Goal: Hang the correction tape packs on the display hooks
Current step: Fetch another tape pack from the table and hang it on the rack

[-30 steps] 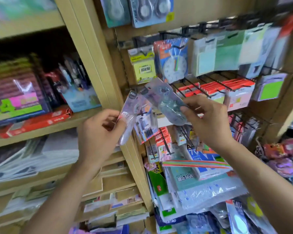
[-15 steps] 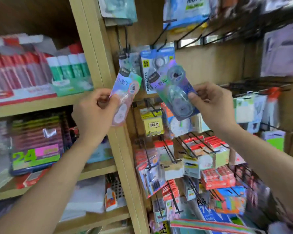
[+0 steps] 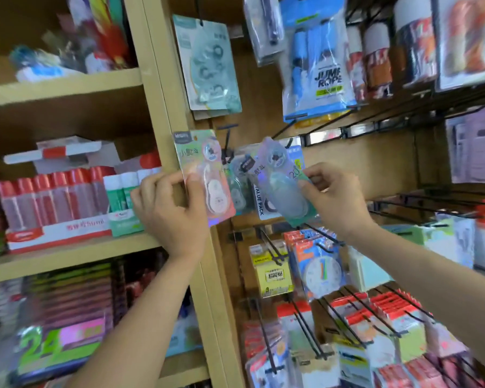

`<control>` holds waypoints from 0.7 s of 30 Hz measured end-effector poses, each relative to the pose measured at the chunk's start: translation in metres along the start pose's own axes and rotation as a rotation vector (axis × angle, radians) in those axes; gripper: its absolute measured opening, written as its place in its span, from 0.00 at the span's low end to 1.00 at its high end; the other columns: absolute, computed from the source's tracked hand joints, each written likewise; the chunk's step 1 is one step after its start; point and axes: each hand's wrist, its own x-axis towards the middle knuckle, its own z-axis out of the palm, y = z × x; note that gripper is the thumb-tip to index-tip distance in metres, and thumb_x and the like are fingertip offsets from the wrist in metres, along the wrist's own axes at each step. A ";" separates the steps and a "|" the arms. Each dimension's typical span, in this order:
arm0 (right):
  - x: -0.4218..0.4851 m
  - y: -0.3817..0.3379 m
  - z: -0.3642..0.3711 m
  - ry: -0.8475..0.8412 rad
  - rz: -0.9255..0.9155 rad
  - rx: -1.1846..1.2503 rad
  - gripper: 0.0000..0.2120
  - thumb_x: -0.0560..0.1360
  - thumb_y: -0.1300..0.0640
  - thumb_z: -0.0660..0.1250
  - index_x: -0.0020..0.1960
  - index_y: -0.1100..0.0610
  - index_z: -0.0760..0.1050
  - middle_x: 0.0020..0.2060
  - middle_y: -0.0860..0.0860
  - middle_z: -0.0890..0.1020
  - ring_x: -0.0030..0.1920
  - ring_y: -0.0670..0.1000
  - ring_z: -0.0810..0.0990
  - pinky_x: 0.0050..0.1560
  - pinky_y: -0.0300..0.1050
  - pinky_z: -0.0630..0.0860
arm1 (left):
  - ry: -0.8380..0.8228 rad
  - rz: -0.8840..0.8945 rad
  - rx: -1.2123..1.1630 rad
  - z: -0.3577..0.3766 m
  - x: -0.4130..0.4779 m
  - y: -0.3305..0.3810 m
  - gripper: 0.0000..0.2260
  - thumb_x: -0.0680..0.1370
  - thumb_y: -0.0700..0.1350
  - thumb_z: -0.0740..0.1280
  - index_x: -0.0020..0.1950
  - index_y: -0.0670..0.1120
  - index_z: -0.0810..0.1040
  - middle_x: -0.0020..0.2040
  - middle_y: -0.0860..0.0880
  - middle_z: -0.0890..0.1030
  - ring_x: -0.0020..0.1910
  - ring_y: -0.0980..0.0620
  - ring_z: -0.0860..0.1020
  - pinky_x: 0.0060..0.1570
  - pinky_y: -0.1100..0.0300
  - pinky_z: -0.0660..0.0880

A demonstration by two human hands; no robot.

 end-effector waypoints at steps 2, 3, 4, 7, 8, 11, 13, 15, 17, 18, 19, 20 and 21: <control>0.004 0.003 0.012 -0.029 0.002 0.018 0.04 0.75 0.64 0.71 0.45 0.56 0.79 0.33 0.48 0.79 0.32 0.40 0.73 0.35 0.30 0.71 | 0.006 0.007 0.019 0.000 -0.001 -0.002 0.06 0.76 0.44 0.74 0.46 0.41 0.83 0.48 0.43 0.82 0.48 0.38 0.78 0.53 0.56 0.67; 0.006 0.003 0.017 -0.046 -0.005 0.024 0.04 0.75 0.64 0.71 0.45 0.57 0.80 0.34 0.49 0.79 0.33 0.41 0.73 0.36 0.31 0.71 | 0.009 0.017 0.027 -0.001 -0.002 -0.003 0.06 0.76 0.44 0.74 0.46 0.41 0.83 0.48 0.43 0.82 0.48 0.38 0.77 0.53 0.55 0.67; 0.008 0.004 0.021 -0.056 -0.017 0.032 0.03 0.75 0.64 0.71 0.45 0.58 0.80 0.35 0.51 0.80 0.33 0.41 0.73 0.37 0.31 0.71 | 0.009 0.028 0.031 -0.001 -0.002 -0.003 0.06 0.76 0.44 0.74 0.46 0.41 0.83 0.48 0.43 0.82 0.48 0.38 0.77 0.53 0.54 0.68; 0.011 0.005 0.031 -0.057 -0.027 0.076 0.02 0.75 0.64 0.71 0.46 0.59 0.81 0.37 0.53 0.81 0.35 0.42 0.73 0.37 0.32 0.72 | 0.005 0.050 0.025 -0.001 -0.002 -0.004 0.06 0.76 0.43 0.74 0.47 0.41 0.83 0.48 0.43 0.81 0.48 0.39 0.76 0.53 0.54 0.68; 0.012 0.006 0.034 -0.050 -0.019 0.086 0.02 0.76 0.64 0.71 0.46 0.59 0.81 0.37 0.54 0.81 0.35 0.42 0.74 0.37 0.33 0.73 | 0.006 0.052 0.022 -0.001 -0.002 -0.004 0.05 0.76 0.43 0.74 0.47 0.41 0.83 0.48 0.43 0.81 0.48 0.39 0.76 0.53 0.55 0.68; 0.014 0.012 0.041 -0.024 0.009 0.125 0.02 0.76 0.64 0.71 0.46 0.59 0.81 0.38 0.53 0.82 0.34 0.41 0.74 0.37 0.32 0.73 | -0.003 0.048 0.019 -0.003 -0.003 -0.003 0.06 0.76 0.43 0.75 0.47 0.41 0.83 0.48 0.44 0.81 0.49 0.40 0.76 0.52 0.59 0.67; 0.013 0.015 0.042 -0.009 0.014 0.158 0.02 0.76 0.65 0.71 0.46 0.60 0.81 0.36 0.51 0.81 0.34 0.39 0.75 0.37 0.31 0.72 | 0.000 0.061 0.019 -0.003 -0.004 -0.003 0.06 0.76 0.43 0.75 0.47 0.41 0.83 0.48 0.44 0.81 0.49 0.41 0.75 0.52 0.59 0.67; 0.010 0.014 0.041 0.002 -0.012 0.173 0.03 0.76 0.65 0.70 0.45 0.59 0.80 0.35 0.48 0.80 0.34 0.39 0.75 0.37 0.30 0.71 | 0.010 0.074 0.021 -0.003 -0.004 -0.003 0.06 0.76 0.43 0.75 0.47 0.41 0.83 0.48 0.44 0.81 0.49 0.42 0.75 0.52 0.59 0.67; 0.006 0.011 0.039 -0.003 -0.051 0.197 0.03 0.76 0.66 0.70 0.45 0.60 0.81 0.36 0.50 0.81 0.35 0.40 0.75 0.38 0.31 0.72 | 0.019 0.080 0.018 -0.004 -0.004 -0.003 0.06 0.76 0.43 0.74 0.47 0.41 0.83 0.48 0.44 0.81 0.49 0.42 0.75 0.52 0.59 0.68; 0.005 0.009 0.039 -0.006 -0.069 0.218 0.03 0.76 0.66 0.70 0.46 0.60 0.81 0.37 0.52 0.82 0.36 0.41 0.76 0.39 0.32 0.73 | 0.022 0.080 0.014 -0.004 -0.004 -0.003 0.06 0.76 0.43 0.74 0.47 0.41 0.83 0.48 0.44 0.81 0.49 0.42 0.76 0.52 0.59 0.68; 0.004 0.008 0.038 -0.005 -0.081 0.235 0.04 0.76 0.67 0.70 0.46 0.60 0.81 0.37 0.53 0.82 0.36 0.42 0.76 0.39 0.33 0.74 | 0.022 0.077 0.007 -0.004 -0.005 -0.003 0.06 0.77 0.43 0.74 0.47 0.41 0.82 0.48 0.43 0.81 0.49 0.41 0.76 0.51 0.58 0.68; 0.005 0.007 0.037 0.002 -0.089 0.245 0.04 0.76 0.67 0.70 0.46 0.60 0.81 0.37 0.53 0.82 0.36 0.41 0.76 0.39 0.33 0.73 | 0.024 0.073 0.001 -0.004 -0.005 -0.003 0.06 0.77 0.43 0.74 0.47 0.40 0.82 0.48 0.43 0.81 0.49 0.41 0.76 0.51 0.56 0.69; 0.007 0.006 0.038 0.010 -0.097 0.239 0.04 0.76 0.67 0.70 0.46 0.60 0.81 0.37 0.51 0.81 0.35 0.41 0.76 0.39 0.32 0.73 | 0.027 0.068 -0.004 -0.004 -0.005 -0.003 0.06 0.77 0.43 0.73 0.47 0.40 0.81 0.48 0.42 0.80 0.48 0.41 0.75 0.51 0.54 0.70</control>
